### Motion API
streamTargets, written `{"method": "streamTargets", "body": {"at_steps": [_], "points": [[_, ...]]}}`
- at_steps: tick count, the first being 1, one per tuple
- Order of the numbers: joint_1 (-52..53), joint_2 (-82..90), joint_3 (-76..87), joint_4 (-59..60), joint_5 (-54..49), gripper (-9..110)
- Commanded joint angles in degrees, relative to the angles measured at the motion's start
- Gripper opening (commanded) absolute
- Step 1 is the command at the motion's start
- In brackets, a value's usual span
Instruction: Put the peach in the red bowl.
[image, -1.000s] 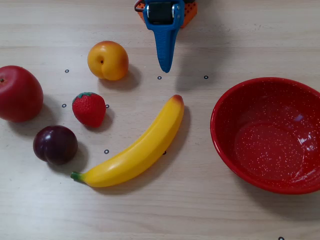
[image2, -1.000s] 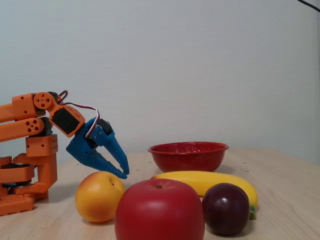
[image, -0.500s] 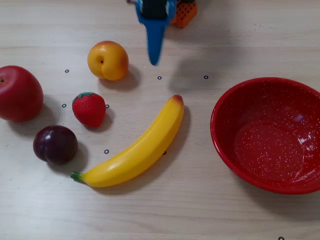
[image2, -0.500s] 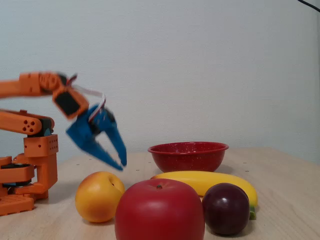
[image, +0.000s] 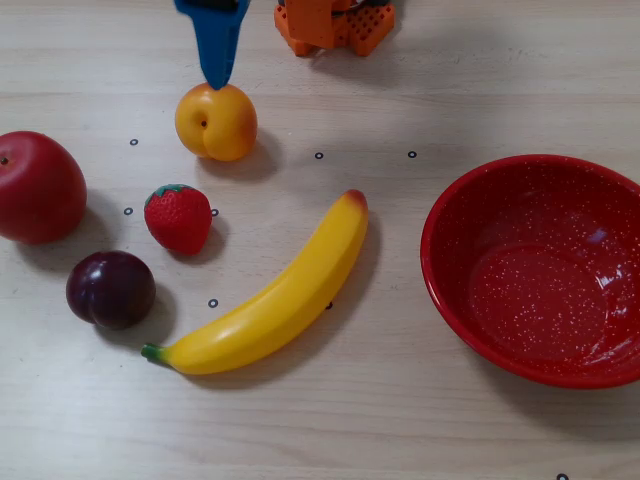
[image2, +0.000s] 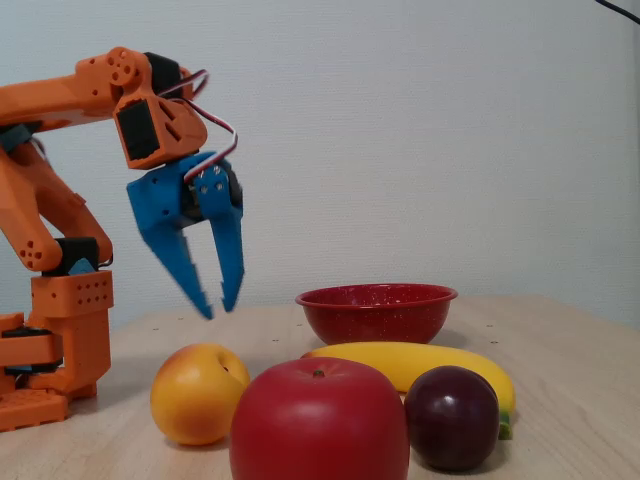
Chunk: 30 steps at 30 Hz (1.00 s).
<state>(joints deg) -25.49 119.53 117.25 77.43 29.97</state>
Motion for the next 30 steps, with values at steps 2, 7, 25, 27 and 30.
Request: {"method": "streamTargets", "body": {"at_steps": [2,7,25,27,30], "points": [[-3.78,-3.52,-6.86,5.01,9.58,28],[-7.82,-8.88,-9.32,9.14,14.77,36],[-14.24,-19.42,-7.21,10.11,22.24,44],[-14.06,-21.53,-7.21,9.49,22.15,44],[-13.27,-23.99,-6.94,8.53,21.53,44]]}}
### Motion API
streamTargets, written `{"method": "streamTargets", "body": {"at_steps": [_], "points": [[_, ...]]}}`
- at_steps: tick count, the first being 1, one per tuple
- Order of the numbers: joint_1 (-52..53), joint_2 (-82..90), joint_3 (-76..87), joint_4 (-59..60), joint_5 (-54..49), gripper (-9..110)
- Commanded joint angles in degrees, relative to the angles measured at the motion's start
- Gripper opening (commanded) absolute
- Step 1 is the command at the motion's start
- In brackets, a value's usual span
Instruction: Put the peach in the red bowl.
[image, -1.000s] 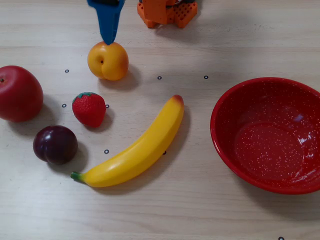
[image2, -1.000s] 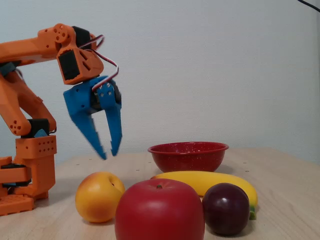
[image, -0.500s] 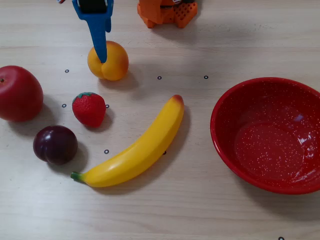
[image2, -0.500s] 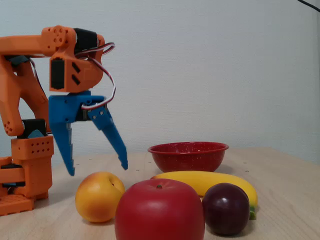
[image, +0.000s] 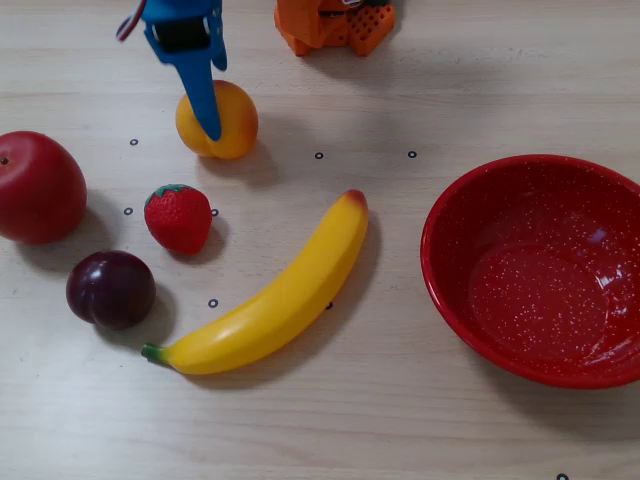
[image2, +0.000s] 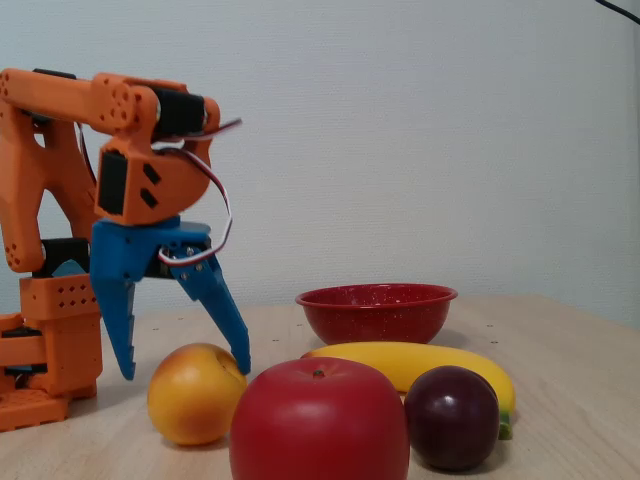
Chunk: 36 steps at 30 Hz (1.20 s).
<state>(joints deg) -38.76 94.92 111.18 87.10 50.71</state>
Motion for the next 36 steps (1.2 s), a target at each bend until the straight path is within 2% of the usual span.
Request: {"method": "streamTargets", "body": {"at_steps": [1,11,24,36], "points": [[0.26,-0.18,-0.79,-1.41,0.70,44],[2.55,-5.45,0.18,-5.54,-0.44,45],[1.32,-7.65,0.53,-11.95,6.42,46],[0.53,-7.91,0.53,-12.13,9.58,43]]}}
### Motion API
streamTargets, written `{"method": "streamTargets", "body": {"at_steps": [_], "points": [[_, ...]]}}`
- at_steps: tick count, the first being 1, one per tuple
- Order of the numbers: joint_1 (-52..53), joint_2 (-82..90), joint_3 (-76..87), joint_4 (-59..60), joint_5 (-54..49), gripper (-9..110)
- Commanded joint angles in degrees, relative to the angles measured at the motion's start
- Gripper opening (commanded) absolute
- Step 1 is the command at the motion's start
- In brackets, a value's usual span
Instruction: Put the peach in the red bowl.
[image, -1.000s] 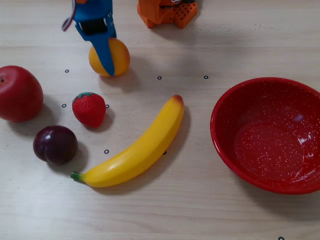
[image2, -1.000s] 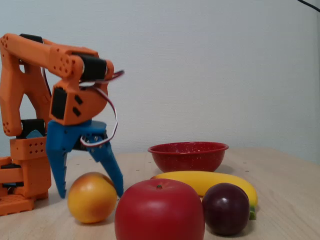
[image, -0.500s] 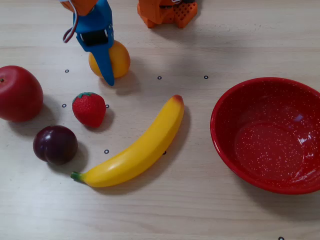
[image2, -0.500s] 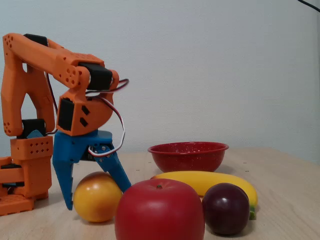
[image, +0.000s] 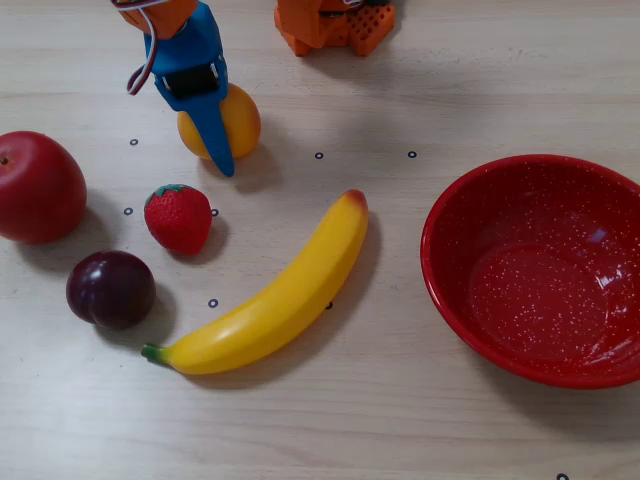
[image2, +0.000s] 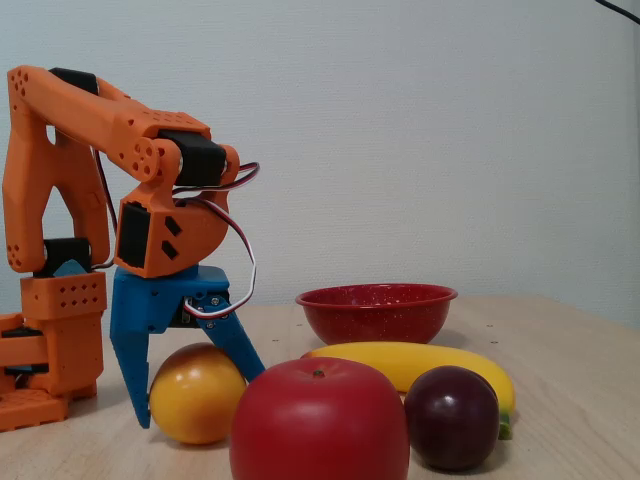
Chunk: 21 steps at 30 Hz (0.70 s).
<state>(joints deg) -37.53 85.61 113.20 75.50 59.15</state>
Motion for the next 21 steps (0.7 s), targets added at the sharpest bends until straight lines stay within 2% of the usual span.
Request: {"method": "streamTargets", "body": {"at_steps": [1,7,11,17,21], "points": [[-0.62,1.41,-1.49,-0.62,1.14,43],[-0.70,1.23,-1.67,-0.97,1.32,41],[-1.14,1.14,-1.67,-1.14,2.11,33],[-1.32,1.14,-1.85,-1.49,2.20,32],[-1.32,0.97,-1.85,-1.58,2.29,26]]}}
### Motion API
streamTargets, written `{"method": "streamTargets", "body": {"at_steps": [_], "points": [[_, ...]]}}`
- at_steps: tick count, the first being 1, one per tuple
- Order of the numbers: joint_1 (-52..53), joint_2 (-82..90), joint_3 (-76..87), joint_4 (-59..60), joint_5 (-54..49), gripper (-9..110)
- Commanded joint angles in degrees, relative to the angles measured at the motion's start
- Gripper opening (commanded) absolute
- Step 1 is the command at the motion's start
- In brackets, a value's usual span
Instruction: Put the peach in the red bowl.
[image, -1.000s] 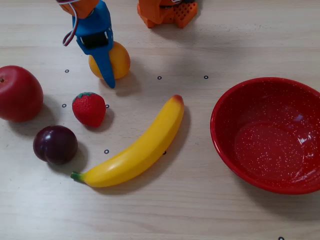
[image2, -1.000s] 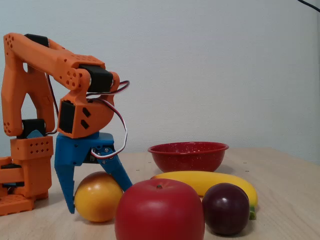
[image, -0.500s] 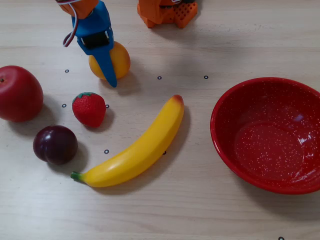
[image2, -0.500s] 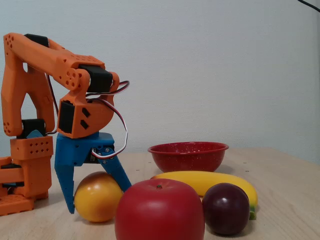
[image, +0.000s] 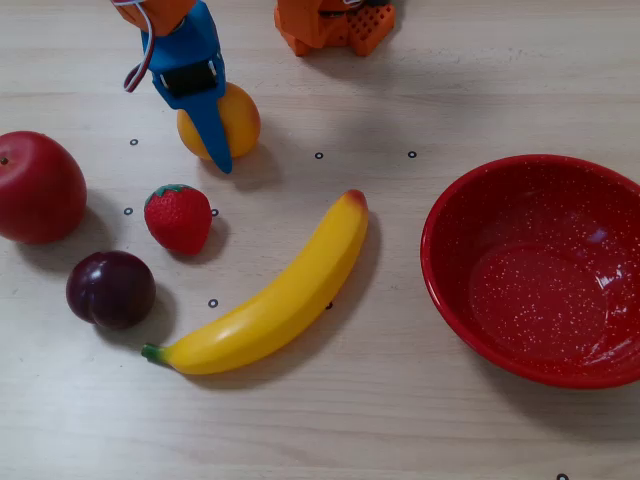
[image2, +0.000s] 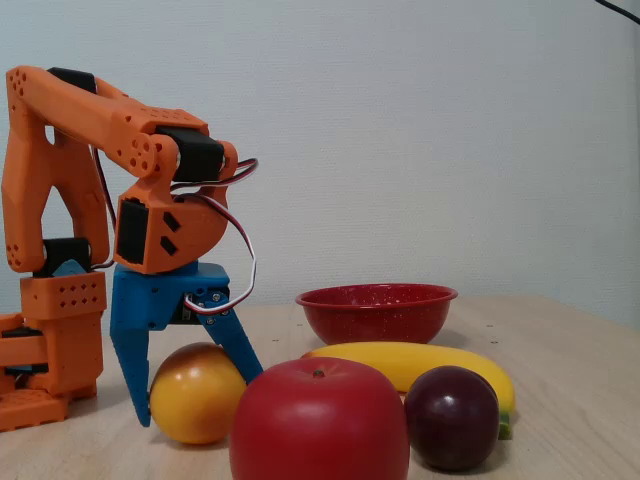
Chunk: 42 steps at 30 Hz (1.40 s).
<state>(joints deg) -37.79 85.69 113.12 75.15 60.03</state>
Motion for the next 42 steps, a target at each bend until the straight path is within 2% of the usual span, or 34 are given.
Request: {"method": "streamTargets", "body": {"at_steps": [1,10,12,19,29,35,42], "points": [[-1.05,0.88,-1.76,-1.23,1.49,22],[-0.97,0.62,-2.20,-1.76,1.41,7],[-1.05,0.62,-2.29,-1.76,1.32,0],[-0.97,1.58,-7.38,2.20,-2.02,0],[4.39,4.92,-33.22,24.26,-11.07,0],[16.70,8.35,-52.65,35.68,-21.18,0],[38.41,9.32,-60.21,28.65,-33.40,0]]}}
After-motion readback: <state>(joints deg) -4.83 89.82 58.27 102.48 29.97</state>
